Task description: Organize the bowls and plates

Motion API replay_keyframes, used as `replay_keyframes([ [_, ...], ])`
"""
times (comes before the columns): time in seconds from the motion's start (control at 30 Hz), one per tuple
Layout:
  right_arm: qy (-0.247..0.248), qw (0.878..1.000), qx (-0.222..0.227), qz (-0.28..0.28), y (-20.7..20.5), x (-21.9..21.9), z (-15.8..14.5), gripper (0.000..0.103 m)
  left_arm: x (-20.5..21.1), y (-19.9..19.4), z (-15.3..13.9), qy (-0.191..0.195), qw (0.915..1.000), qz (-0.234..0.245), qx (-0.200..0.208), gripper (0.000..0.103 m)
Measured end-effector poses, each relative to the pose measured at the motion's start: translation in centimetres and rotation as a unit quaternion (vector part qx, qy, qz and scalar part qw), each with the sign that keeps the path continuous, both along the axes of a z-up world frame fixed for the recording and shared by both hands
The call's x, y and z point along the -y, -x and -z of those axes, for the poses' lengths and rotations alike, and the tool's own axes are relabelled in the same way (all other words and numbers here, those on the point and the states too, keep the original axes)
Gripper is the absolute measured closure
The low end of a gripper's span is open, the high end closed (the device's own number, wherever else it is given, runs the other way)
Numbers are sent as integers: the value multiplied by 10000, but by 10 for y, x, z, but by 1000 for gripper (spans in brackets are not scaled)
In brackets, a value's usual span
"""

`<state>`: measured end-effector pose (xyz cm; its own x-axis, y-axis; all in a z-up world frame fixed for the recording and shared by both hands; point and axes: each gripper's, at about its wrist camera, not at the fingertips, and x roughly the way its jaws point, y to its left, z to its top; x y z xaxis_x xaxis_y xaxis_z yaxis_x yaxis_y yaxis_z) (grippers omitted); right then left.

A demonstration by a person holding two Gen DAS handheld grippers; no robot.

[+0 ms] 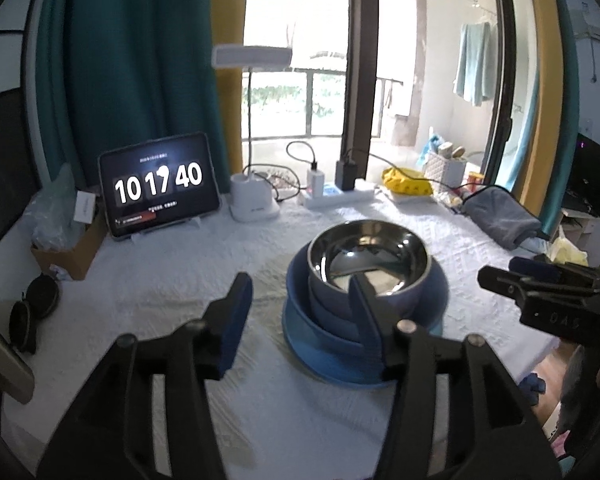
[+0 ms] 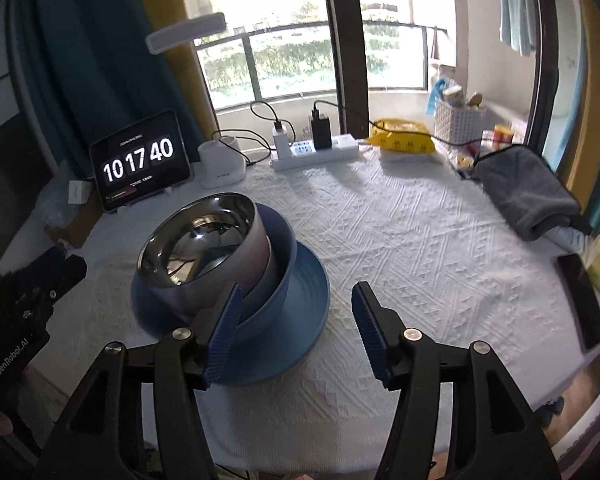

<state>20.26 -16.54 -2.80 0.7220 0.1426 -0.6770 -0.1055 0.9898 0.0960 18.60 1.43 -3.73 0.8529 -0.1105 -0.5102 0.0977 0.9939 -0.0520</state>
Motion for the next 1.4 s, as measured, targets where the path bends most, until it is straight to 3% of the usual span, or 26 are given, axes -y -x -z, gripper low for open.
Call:
replay_keyframes([
  [0.17,140,9997,182,17,25,-1,-8,42,-2,24,-8,67,9996,52,256,40],
  [0.5,410,9970,598,287,70,5,-14,42,-15,65,-18,178,9966,50,806,39],
  [0.67,600,9955,672,303,88,0,-13,42,-17,84,-18,41,9938,131,1104,39],
  [0.87,586,9949,795,207,110,-7,-15,42,-27,106,-19,216,9908,165,1326,37],
  [0.97,625,9932,962,172,121,-12,-19,42,-25,116,-18,137,9895,240,1420,27],
  [1.27,745,9844,1588,148,145,-18,-37,41,-22,152,-29,189,9786,271,2033,14],
  [1.3,754,9828,1674,181,147,-17,-40,41,-23,155,-32,213,9771,251,2101,12],
  [1.4,795,9779,1915,273,156,-14,-49,23,-24,159,-37,202,9746,178,2221,11],
])
